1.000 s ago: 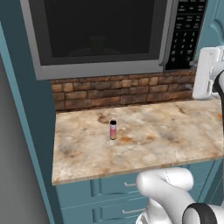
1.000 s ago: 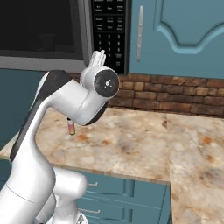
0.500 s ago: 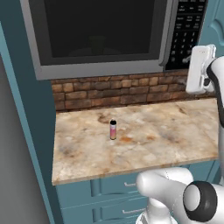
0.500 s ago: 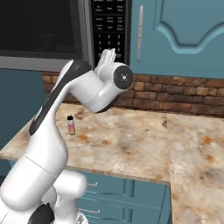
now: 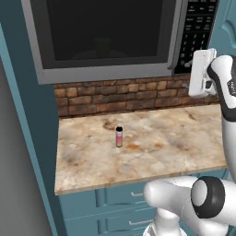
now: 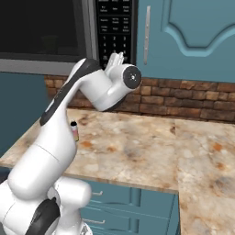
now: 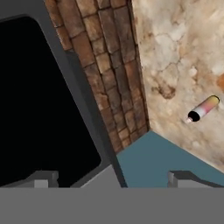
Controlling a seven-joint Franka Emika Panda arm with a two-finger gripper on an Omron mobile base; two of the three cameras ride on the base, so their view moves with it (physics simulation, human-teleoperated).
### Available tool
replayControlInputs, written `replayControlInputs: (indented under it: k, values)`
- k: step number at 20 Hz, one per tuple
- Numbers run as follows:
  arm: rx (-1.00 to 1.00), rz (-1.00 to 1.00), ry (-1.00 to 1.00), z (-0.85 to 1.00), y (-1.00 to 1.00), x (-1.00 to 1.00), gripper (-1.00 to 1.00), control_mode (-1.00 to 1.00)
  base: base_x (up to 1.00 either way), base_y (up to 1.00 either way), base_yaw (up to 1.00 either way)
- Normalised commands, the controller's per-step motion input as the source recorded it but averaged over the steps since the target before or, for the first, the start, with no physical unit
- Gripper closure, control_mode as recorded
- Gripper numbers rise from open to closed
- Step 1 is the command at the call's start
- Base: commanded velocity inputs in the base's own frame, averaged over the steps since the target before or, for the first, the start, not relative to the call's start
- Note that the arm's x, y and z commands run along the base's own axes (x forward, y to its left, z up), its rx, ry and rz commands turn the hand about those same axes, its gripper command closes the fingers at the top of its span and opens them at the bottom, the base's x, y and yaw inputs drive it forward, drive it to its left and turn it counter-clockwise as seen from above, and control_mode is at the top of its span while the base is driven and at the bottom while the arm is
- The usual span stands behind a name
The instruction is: Place the microwavable item in the microwave. Then, close the microwave door and press the start button.
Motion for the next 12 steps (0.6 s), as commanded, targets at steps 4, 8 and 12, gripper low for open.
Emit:
replayControlInputs:
  k: [4,8,12]
  values:
    - [0.0,0.0,0.0,-0.02,0.03,0.33,-1.0,-1.0,0.0,0.0,0.0]
    - [0.0,0.0,0.0,0.0,0.03,0.37,-1.0,-1.0,0.0,0.0,0.0]
    - [0.0,0.0,0.0,-0.03,0.0,0.29,-1.0,-1.0,0.0,0.0,0.0]
